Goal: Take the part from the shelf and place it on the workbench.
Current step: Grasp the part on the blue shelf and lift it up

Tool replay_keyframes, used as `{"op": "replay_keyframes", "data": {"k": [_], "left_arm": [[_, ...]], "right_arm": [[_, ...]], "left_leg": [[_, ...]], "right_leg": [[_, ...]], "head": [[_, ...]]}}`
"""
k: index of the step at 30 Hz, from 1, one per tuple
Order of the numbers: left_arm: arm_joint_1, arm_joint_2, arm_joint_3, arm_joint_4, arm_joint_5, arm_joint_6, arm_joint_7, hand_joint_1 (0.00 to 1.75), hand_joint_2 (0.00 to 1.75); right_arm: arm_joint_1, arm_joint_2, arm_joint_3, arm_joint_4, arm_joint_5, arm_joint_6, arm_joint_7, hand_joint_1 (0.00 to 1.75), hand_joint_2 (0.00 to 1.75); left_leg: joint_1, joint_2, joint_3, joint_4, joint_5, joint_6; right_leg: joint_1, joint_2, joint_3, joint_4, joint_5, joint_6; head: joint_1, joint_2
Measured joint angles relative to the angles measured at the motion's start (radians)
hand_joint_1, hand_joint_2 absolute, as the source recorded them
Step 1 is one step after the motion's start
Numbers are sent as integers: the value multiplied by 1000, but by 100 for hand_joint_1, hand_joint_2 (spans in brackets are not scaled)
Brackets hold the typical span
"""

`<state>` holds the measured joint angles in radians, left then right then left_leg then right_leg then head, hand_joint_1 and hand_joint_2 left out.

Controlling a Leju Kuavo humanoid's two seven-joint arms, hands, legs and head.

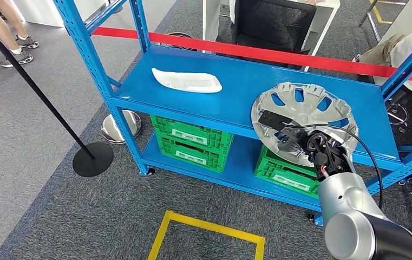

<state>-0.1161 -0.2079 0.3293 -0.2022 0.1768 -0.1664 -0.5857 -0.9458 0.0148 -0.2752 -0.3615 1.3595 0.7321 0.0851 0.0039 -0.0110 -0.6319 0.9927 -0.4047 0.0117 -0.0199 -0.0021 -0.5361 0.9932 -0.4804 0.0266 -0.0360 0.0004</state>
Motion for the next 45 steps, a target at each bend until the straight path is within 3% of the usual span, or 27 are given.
{"op": "replay_keyframes", "data": {"k": [10, 14, 20, 28, 45], "left_arm": [[0, 0, 4, 0, -22, 14, 14, 0, 0], [0, 0, 1, 0, -37, 21, 3, 0, 175], [0, 0, -10, 0, -76, 98, 28, 0, 175], [0, 0, -4, 0, -17, 22, 63, 0, 175], [0, -2, -4, 0, -28, 50, 67, 0, 175]], "right_arm": [[0, 2, -1, 0, 7, 0, 0, 175, 175], [0, 3, -2, 0, 7, 0, 0, 175, 175], [0, 3, -3, 0, 8, 0, 0, 175, 175], [0, 3, -4, 0, 9, 0, 0, 175, 175], [-6, 4, -29, 0, -19, 0, -48, 175, 175]], "left_leg": [[0, 0, 0, 0, 0, 0], [0, 0, 0, 0, 0, 0], [0, 0, 0, 0, 0, 0], [0, 0, 0, 0, 0, 0], [0, 0, 0, 0, 0, 0]], "right_leg": [[0, 0, 0, 0, 0, 0], [0, 0, 0, 0, 0, 0], [0, 0, 0, 0, 0, 0], [0, 0, 0, 0, 0, 0], [0, 0, 0, 0, 0, 0]], "head": [[0, 0], [0, 0], [0, 0], [0, 0], [0, 0]]}}
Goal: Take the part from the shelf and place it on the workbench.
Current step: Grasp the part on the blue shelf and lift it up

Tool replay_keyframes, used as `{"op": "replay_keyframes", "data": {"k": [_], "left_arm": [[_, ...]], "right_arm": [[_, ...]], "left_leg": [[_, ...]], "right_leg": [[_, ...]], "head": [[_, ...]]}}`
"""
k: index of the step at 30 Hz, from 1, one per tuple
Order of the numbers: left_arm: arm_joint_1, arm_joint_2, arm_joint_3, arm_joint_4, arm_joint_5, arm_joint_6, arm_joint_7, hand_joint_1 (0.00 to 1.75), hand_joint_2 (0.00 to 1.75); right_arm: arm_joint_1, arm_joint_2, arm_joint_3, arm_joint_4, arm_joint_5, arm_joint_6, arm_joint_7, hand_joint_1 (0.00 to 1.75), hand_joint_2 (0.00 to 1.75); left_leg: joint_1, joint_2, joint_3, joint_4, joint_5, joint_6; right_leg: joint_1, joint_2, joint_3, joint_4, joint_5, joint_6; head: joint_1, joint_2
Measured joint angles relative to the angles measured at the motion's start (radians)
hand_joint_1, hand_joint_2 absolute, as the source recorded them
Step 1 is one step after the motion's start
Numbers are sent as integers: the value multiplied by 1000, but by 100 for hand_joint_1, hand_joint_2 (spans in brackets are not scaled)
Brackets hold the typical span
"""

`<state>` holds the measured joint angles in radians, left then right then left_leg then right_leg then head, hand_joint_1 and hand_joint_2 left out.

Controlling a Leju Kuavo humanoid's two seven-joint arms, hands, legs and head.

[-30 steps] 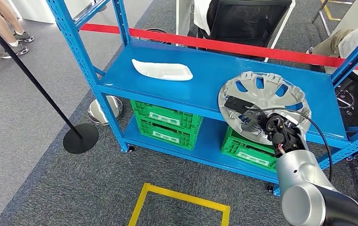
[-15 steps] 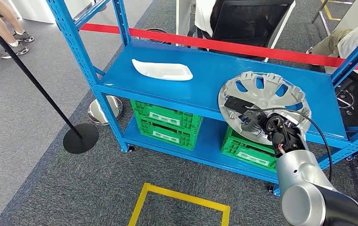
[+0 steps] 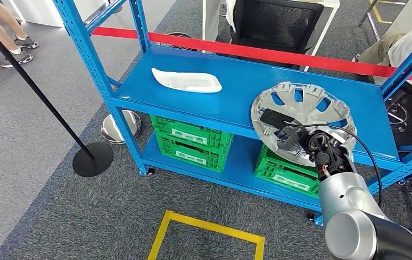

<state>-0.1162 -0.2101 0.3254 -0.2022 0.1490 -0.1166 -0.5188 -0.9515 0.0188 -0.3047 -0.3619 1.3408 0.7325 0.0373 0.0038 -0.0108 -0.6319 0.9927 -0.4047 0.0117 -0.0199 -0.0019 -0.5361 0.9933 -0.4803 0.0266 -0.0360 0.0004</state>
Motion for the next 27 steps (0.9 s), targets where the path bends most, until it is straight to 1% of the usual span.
{"op": "replay_keyframes", "data": {"k": [4, 7, 13, 17, 22, 27], "left_arm": [[0, 0, 0, 0, -6, 1, -7, 0, 175], [-1, 0, 0, 0, -8, 0, -11, 0, 175], [-3, -1, 0, 0, -14, -3, -15, 0, 175], [-4, -1, 0, 0, -17, -4, -18, 0, 175], [-5, -1, 0, 0, -17, -4, -23, 0, 175], [-5, -1, 0, 0, -15, -4, -35, 0, 175]], "right_arm": [[-15, 0, -9, 0, -12, 1, -21, 175, 175], [-36, 1, -18, -1, -35, 3, -58, 175, 175], [-90, 10, -54, -5, -128, 7, -176, 175, 175], [-123, 14, -87, -9, -207, 43, -258, 175, 175], [-143, 18, -122, -10, -287, 84, -343, 175, 175], [-150, 26, -147, -11, -366, 87, -432, 175, 175]], "left_leg": [[0, 0, 0, 0, 0, 0], [0, 0, 0, 0, 0, 0], [0, 1, 0, 0, 0, 0], [0, 1, 0, 0, 0, 0], [0, 1, -1, 0, 0, 0], [0, 1, -1, 0, 0, 0]], "right_leg": [[0, 0, 0, 0, 0, 0], [0, 1, 0, 0, 0, 0], [0, 1, -1, 1, 0, 0], [0, 1, -2, 1, 0, 0], [0, 1, -2, 1, 0, 0], [0, 1, -2, 1, 0, 0]], "head": [[0, 0], [0, 0], [0, 0], [0, 0], [0, 0], [0, 0]]}}
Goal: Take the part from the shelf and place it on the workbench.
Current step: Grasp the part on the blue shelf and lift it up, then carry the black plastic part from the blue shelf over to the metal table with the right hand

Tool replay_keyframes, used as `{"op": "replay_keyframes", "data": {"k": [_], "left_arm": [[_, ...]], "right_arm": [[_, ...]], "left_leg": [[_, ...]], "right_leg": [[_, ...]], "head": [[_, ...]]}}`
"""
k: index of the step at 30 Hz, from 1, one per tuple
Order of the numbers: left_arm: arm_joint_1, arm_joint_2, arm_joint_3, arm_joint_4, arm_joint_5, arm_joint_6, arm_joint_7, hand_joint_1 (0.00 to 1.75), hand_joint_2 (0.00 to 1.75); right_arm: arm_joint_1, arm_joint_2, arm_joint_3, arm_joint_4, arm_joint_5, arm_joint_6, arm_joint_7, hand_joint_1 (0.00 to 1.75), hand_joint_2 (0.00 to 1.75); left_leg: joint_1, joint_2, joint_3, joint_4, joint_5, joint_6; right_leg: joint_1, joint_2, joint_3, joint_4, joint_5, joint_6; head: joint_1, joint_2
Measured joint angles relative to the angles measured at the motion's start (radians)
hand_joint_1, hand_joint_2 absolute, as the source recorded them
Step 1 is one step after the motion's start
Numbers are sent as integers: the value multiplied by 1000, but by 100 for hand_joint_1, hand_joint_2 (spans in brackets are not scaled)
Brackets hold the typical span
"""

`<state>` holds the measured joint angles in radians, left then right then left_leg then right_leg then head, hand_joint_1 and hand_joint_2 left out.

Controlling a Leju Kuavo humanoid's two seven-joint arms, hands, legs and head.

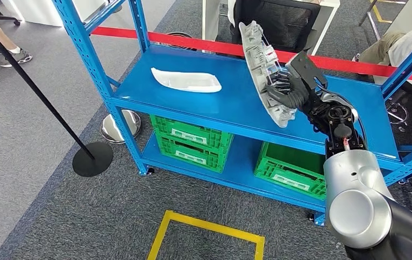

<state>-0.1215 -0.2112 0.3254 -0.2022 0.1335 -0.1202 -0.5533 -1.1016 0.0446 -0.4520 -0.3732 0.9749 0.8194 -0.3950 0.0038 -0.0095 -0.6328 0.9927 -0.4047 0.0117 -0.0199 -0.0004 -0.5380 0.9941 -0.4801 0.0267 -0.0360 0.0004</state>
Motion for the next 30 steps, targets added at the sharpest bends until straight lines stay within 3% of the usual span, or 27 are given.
{"op": "replay_keyframes", "data": {"k": [20, 30], "left_arm": [[1, 2, 11, 0, 11, -7, -29, 0, 175], [7, 4, 21, 0, 21, -8, -40, 0, 175]], "right_arm": [[46, 26, -22, -34, -266, 0, -236, 175, 175], [139, 63, 65, -167, -427, 0, -288, 175, 175]], "left_leg": [[0, 0, -2, 0, 0, 0], [0, 1, -2, 0, 0, 0]], "right_leg": [[0, 0, -2, 0, 0, 0], [0, 0, -3, 0, 0, 0]], "head": [[0, 0], [0, 0]]}}
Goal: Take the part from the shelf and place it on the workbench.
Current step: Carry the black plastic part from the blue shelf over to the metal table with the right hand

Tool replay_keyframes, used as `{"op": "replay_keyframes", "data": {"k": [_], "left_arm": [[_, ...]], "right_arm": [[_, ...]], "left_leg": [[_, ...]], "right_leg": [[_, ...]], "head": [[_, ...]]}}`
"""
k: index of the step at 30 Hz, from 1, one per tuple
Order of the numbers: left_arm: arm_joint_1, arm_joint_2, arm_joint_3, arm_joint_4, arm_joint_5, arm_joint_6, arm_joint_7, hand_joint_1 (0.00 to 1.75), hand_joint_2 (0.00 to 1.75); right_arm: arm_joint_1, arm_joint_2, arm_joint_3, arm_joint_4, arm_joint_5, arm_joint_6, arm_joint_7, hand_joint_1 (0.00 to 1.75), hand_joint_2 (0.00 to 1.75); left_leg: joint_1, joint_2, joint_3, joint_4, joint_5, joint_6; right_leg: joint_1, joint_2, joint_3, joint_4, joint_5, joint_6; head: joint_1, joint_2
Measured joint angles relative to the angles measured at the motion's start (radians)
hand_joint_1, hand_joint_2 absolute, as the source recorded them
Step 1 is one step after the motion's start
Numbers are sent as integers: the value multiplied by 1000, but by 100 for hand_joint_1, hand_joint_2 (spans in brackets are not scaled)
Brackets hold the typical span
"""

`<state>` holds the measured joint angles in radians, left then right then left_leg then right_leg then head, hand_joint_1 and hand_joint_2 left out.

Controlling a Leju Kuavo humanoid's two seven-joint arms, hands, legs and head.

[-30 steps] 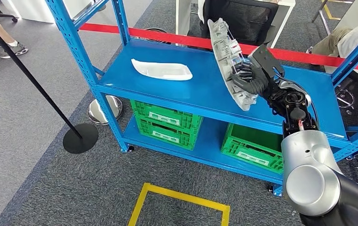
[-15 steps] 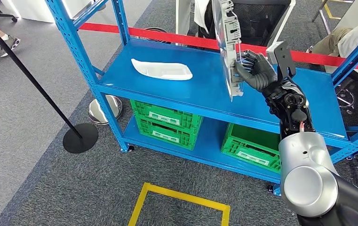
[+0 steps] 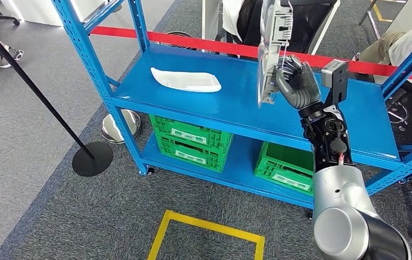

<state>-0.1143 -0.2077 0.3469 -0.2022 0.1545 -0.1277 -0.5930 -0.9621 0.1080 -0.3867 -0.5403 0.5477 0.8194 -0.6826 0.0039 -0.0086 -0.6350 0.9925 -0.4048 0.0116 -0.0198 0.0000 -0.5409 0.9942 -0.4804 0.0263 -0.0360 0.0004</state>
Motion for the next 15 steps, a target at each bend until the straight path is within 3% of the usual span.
{"op": "replay_keyframes", "data": {"k": [8, 15], "left_arm": [[8, 4, 7, 0, 2, -2, -6, 0, 175], [14, 8, 11, 0, 2, -2, -8, 0, 175]], "right_arm": [[144, 8, 209, -189, -258, 0, 4, 175, 175], [295, 10, 368, -392, -362, 0, -2, 175, 175]], "left_leg": [[0, 2, 0, 0, 0, 0], [0, 2, 0, 0, -1, -1]], "right_leg": [[0, 1, -1, 0, 0, 0], [0, 1, -1, 0, -1, -1]], "head": [[0, 0], [0, 0]]}}
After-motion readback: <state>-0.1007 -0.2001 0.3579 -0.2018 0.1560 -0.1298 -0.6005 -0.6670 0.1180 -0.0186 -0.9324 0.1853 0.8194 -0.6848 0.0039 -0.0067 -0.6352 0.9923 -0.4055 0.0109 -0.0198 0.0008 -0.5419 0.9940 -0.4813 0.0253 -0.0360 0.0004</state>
